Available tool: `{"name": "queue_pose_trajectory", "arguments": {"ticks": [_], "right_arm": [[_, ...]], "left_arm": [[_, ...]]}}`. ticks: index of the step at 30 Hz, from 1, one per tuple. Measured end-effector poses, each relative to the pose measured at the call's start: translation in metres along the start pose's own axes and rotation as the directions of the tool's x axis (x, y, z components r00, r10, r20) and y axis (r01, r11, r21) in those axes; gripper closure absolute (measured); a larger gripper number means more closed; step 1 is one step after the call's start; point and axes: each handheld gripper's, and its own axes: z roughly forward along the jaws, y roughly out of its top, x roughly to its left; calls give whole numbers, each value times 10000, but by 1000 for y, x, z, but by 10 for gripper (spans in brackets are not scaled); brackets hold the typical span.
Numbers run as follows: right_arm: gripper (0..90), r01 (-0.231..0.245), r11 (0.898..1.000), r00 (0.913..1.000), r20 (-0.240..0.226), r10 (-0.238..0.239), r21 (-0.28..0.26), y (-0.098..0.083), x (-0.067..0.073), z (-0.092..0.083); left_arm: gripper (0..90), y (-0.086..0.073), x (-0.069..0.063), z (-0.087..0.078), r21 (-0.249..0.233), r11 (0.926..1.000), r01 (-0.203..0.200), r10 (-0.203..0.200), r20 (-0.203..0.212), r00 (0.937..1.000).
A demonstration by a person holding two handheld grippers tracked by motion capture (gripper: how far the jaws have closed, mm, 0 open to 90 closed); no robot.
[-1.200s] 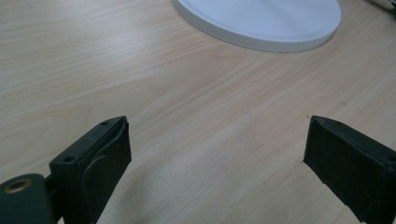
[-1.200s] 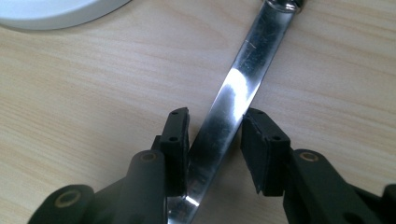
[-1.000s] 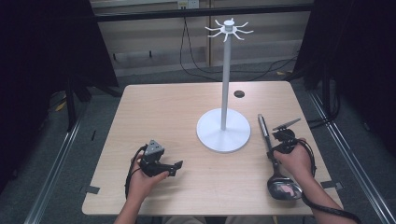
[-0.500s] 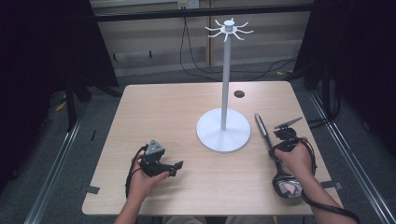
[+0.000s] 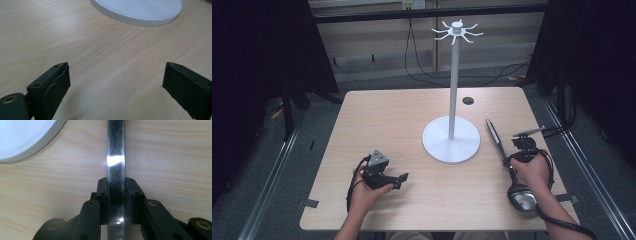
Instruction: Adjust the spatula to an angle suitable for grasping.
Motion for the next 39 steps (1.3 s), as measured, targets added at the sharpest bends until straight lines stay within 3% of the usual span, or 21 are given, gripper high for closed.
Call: {"name": "queue_pose_trajectory", "arguments": {"ticks": [2,3,9,20,28,29,31,35,36,37,39], "right_arm": [[761,-154,9986,9994,-310,139,-501,0,-2,-7],[761,-154,9986,9994,-310,139,-501,0,-2,-7],[761,9,9871,9970,-767,-134,-1603,-1,-1,-22],[762,-43,9491,9859,-1603,-487,-3149,-3,2,-42],[762,307,9125,9711,-2040,-1238,-4079,-4,10,-52],[762,396,8976,9640,-2198,-1500,-4391,-5,13,-54],[762,405,8963,9634,-2205,-1521,-4415,-5,14,-55],[762,468,8705,9570,-2278,-1797,-4899,-6,16,-58],[762,520,8587,9536,-2301,-1944,-5098,-7,17,-60],[762,520,8587,9536,-2301,-1944,-5098,-7,17,-60],[762,600,8444,9478,-2350,-2155,-5324,-7,17,-62]], "left_arm": [[73,0,0,0,-39,10000,18,-18,-57,10000],[73,1,-1,0,-60,10000,18,-19,-56,10000],[73,1,-2,2,7,10000,-62,62,-69,10000],[73,2,-3,2,-54,10000,-65,65,46,10000],[73,2,-3,2,-173,9998,-35,36,40,10000],[72,2,-3,2,-178,9998,-44,45,63,10000],[71,2,-3,2,-150,9999,-67,68,128,9999],[66,2,-4,2,-188,9998,-110,112,118,9999],[66,2,-4,1,-201,9997,-133,135,121,9998],[66,2,-4,1,-219,9997,-132,135,124,9998],[66,2,-4,1,-215,9997,-141,143,105,9998]]}}
